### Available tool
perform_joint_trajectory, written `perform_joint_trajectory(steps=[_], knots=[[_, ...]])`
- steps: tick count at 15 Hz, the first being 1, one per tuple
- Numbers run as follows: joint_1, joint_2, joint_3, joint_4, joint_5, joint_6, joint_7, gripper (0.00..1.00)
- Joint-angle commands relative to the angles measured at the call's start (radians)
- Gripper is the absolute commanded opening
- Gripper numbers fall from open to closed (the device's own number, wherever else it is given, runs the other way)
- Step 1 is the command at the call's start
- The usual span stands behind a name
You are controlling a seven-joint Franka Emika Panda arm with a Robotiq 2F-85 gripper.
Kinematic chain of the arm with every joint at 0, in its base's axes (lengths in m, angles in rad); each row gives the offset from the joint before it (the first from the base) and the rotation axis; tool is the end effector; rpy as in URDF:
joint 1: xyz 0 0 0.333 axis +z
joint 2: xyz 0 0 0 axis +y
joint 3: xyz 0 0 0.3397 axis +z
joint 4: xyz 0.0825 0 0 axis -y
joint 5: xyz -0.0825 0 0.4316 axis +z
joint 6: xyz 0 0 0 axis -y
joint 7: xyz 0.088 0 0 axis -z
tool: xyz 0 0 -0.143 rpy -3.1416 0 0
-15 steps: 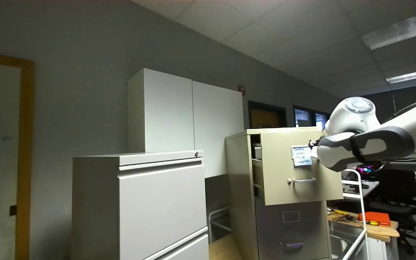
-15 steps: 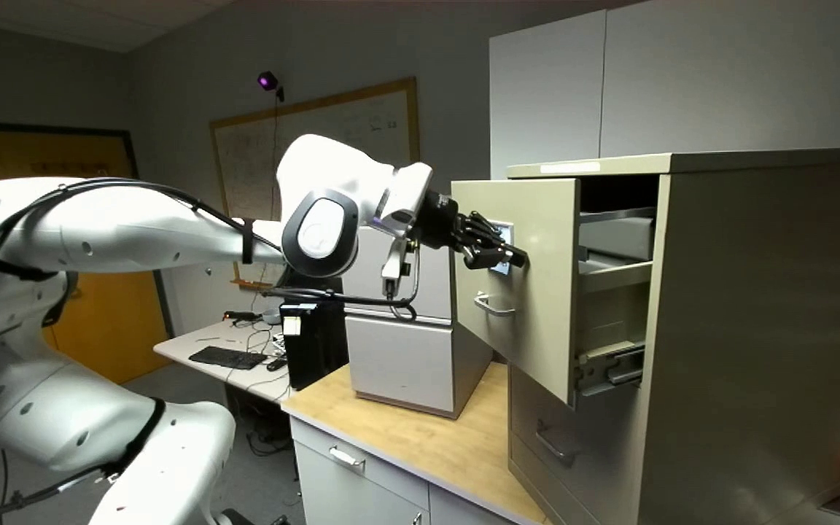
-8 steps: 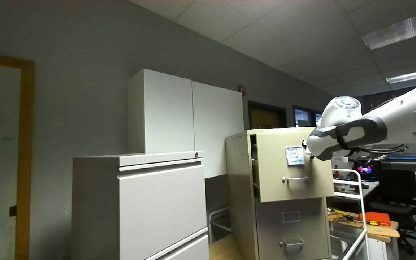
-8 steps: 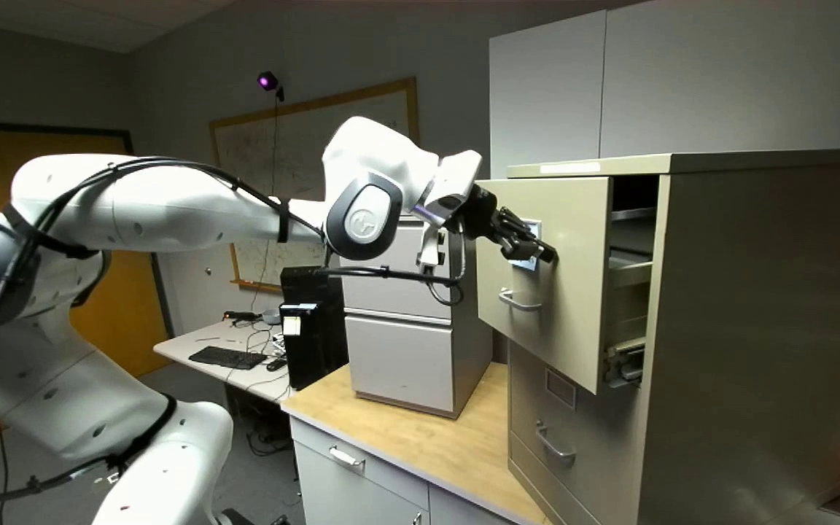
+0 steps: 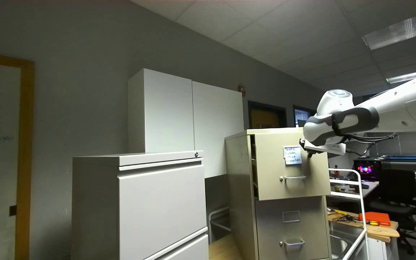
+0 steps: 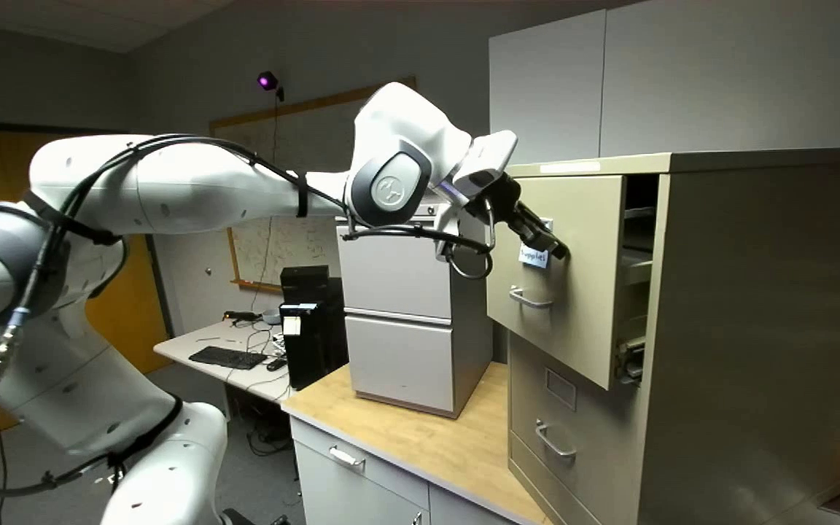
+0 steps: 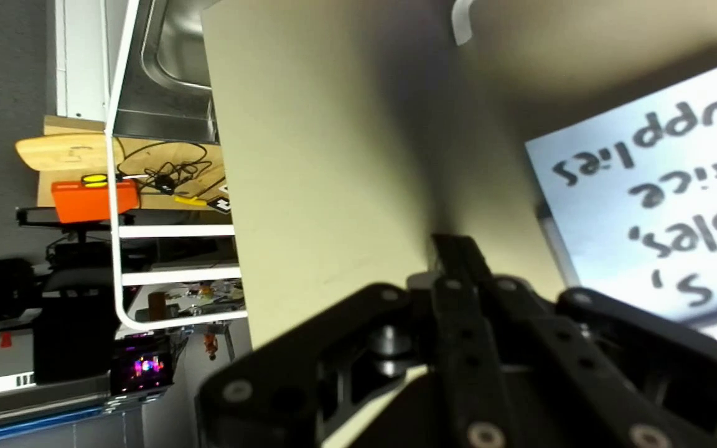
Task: Close the top drawer of the file cabinet on the right
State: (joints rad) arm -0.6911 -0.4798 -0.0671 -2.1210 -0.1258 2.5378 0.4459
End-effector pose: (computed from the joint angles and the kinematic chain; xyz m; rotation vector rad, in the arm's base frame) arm 0.3715 -0.3637 0.7032 2.2324 -1.4343 1.2415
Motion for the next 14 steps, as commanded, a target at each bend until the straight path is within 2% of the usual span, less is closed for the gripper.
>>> perform_joint_trajectory(steps=[1, 8, 14], knots=[[0.121, 0.18, -0.063, 0.211, 0.056, -0.04, -0.07, 0.0], [0.28, 0.298, -0.217, 0.422, 0.129, -0.248, -0.179, 0.0], [0.334, 0.403, -0.295, 0.589, 0.208, -0.409, -0.269, 0.0]])
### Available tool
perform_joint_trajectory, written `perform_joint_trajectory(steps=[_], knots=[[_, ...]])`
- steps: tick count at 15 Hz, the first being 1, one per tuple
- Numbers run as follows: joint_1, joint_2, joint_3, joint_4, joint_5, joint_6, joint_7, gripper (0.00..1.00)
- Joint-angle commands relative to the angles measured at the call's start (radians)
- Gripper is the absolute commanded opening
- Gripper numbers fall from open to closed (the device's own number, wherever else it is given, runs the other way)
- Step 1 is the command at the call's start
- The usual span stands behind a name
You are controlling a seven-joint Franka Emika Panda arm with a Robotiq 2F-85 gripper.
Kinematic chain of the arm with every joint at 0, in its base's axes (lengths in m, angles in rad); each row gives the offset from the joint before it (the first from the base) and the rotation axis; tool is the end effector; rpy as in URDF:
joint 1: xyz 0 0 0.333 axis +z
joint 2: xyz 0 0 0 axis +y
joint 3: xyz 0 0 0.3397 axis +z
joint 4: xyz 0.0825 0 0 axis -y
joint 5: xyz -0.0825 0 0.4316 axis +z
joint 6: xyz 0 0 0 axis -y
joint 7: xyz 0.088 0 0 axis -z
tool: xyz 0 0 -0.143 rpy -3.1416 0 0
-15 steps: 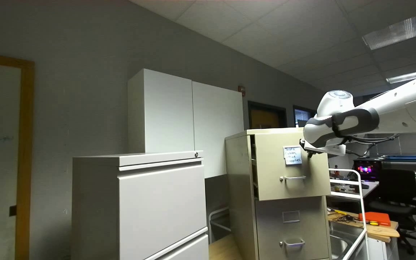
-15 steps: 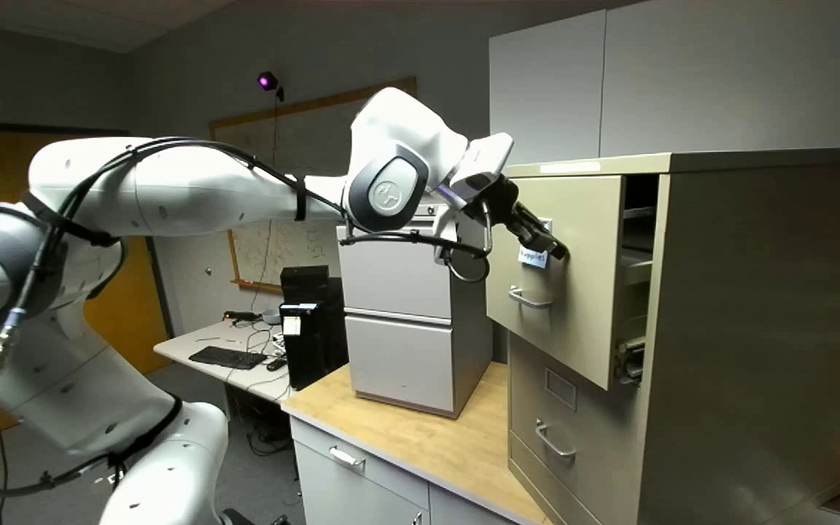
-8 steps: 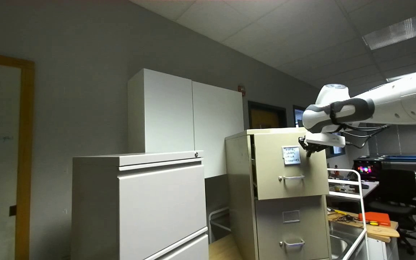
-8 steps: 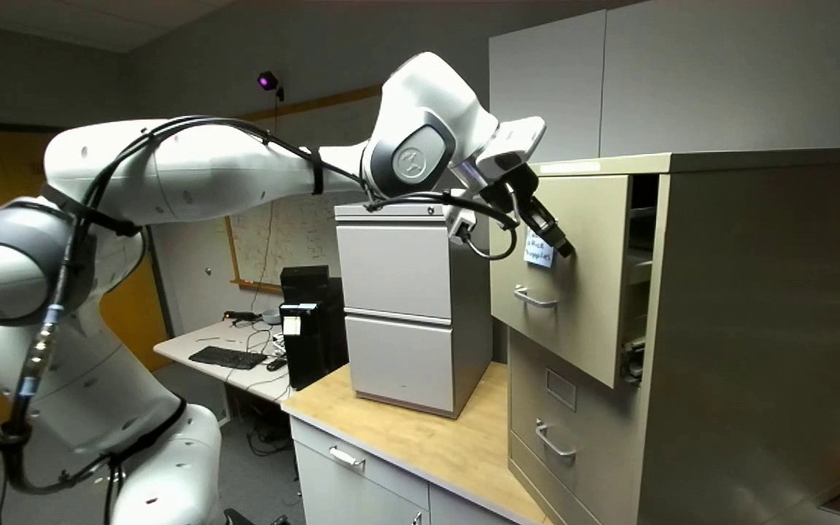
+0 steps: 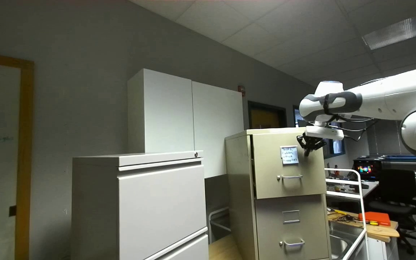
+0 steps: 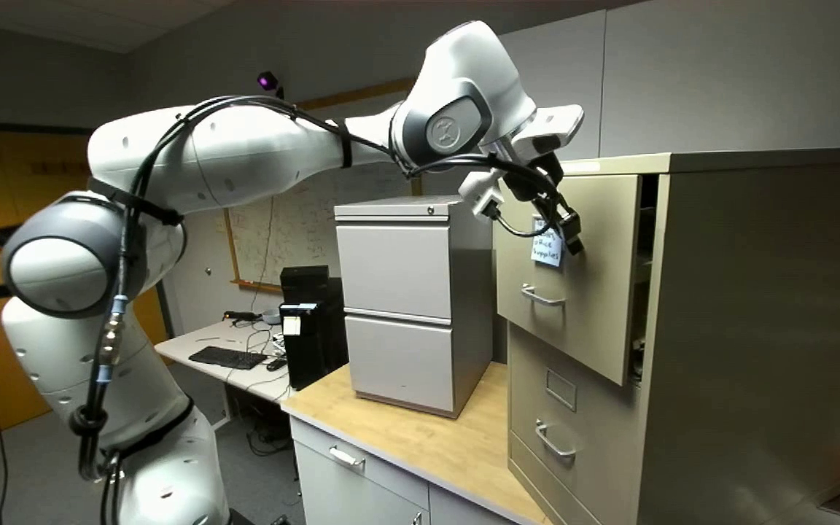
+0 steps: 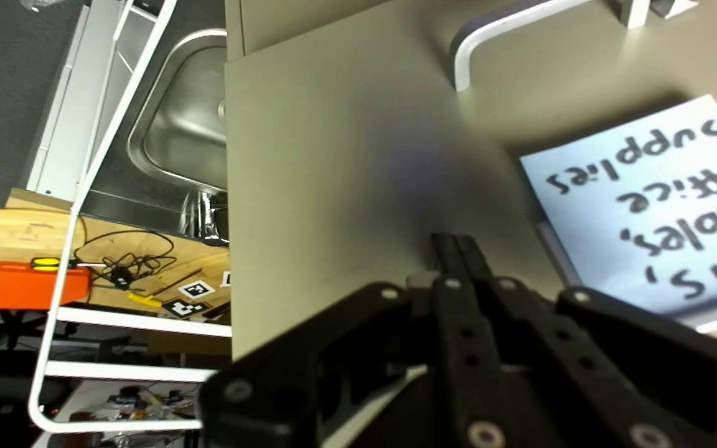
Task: Close the top drawer of the file cabinet on the right
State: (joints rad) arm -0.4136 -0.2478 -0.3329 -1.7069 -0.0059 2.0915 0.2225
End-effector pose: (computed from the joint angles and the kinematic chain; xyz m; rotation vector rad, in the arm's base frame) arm 0.4051 -0.4126 0.7404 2.5654 -1.3748 0.9279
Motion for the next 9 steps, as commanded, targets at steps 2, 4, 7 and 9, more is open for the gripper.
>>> perform_joint_trajectory(steps=[2, 4, 7, 9], knots=[[0.061, 0.204, -0.046, 0.228, 0.118, -0.009, -0.066, 0.0], [0.06, 0.237, -0.056, 0.279, 0.144, -0.051, -0.086, 0.0], [0.05, 0.29, -0.067, 0.354, 0.182, -0.11, -0.11, 0.0], [0.042, 0.325, -0.071, 0.403, 0.202, -0.146, -0.119, 0.0]])
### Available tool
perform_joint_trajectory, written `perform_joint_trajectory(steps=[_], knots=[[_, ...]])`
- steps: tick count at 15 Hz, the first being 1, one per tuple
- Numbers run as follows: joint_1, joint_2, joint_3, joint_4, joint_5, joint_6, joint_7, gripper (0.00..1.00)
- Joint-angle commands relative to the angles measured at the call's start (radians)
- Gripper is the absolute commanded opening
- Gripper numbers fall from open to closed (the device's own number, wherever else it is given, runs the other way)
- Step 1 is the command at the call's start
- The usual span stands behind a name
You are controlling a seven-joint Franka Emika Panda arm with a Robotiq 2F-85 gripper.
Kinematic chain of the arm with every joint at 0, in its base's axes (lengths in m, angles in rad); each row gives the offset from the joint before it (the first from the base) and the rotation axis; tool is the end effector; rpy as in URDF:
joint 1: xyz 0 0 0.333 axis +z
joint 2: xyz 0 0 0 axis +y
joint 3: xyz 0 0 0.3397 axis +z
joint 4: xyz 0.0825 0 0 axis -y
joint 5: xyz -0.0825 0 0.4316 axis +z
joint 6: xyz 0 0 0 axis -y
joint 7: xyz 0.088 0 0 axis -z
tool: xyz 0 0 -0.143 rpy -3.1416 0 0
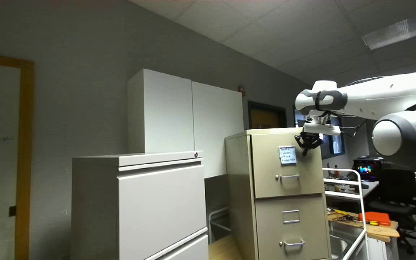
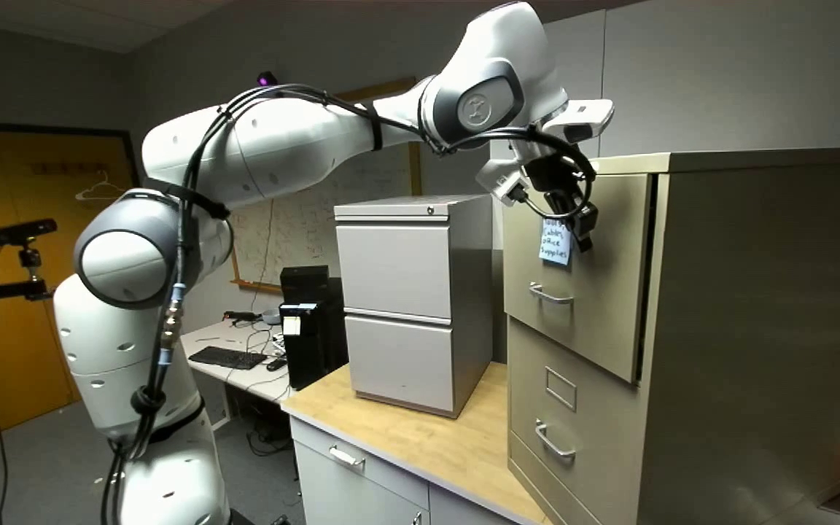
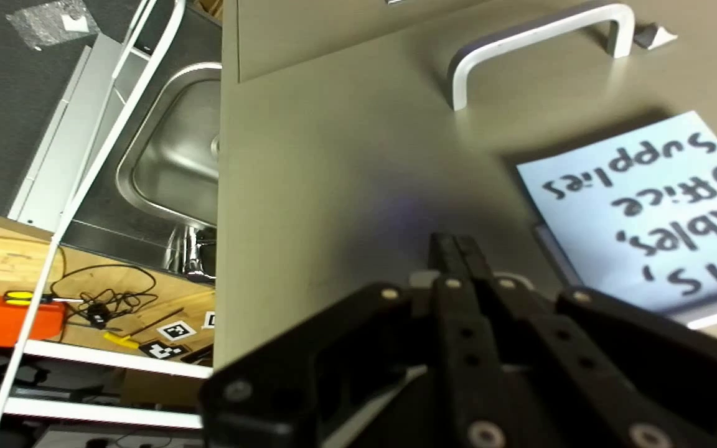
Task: Close the top drawer of the file cabinet on the right
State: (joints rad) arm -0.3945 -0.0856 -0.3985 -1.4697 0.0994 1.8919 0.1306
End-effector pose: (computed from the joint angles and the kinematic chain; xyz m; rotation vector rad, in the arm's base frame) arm 0.4271 -0.4371 0.7541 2.6778 -1.3569 0.7933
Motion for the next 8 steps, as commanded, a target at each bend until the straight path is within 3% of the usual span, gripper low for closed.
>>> perform_joint_trajectory(steps=[1, 8], knots=[[0.019, 0.18, -0.007, 0.192, 0.107, 0.037, -0.031, 0.0], [-0.022, 0.31, 0.007, 0.376, 0.157, -0.104, -0.046, 0.0]])
